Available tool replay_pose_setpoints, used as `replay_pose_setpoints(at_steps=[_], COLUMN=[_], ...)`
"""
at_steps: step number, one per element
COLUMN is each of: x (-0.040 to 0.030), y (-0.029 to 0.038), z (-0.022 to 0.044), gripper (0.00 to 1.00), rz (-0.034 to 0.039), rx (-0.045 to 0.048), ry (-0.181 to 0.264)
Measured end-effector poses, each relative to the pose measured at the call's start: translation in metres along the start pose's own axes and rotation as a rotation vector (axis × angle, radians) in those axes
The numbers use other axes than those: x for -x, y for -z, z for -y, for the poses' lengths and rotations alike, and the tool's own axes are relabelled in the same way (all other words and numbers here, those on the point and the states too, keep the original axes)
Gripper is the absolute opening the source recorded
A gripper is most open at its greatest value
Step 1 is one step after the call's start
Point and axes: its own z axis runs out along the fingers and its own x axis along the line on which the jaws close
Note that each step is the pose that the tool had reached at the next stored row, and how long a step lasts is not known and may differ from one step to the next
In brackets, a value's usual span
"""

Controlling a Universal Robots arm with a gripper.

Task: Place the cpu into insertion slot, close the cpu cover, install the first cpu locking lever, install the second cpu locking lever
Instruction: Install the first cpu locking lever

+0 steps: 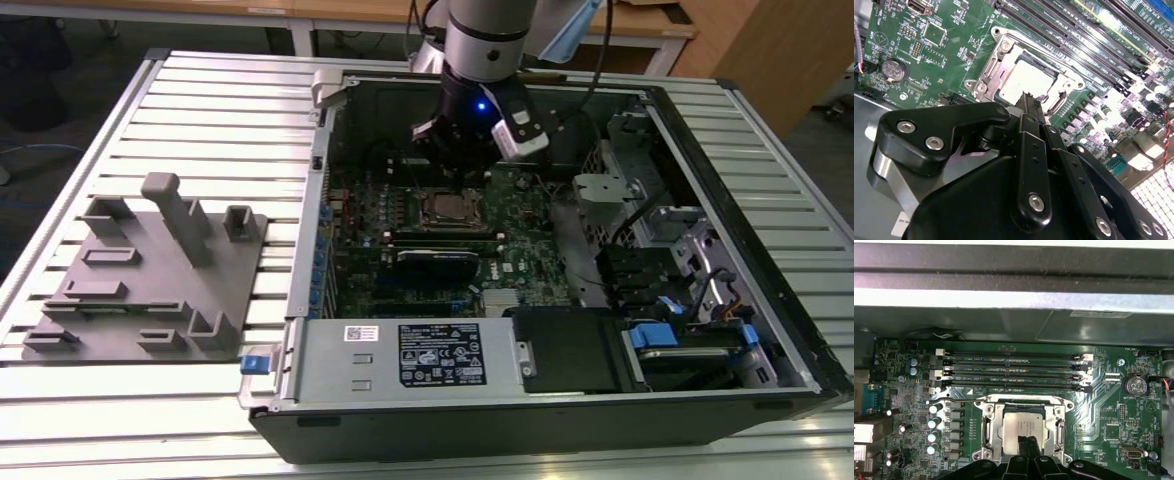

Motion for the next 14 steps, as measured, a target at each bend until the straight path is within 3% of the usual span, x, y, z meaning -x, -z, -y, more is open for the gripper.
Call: replay_pose_setpoints(at_steps=[10,14], x=[-0.0001,-0.0043], y=[0.0033,0.0033], z=[-0.0001,-0.0001], gripper=[0.1,0.1], rz=[0.0001,0.0], rx=[0.0,0.0003], ry=[0.0,0.0])
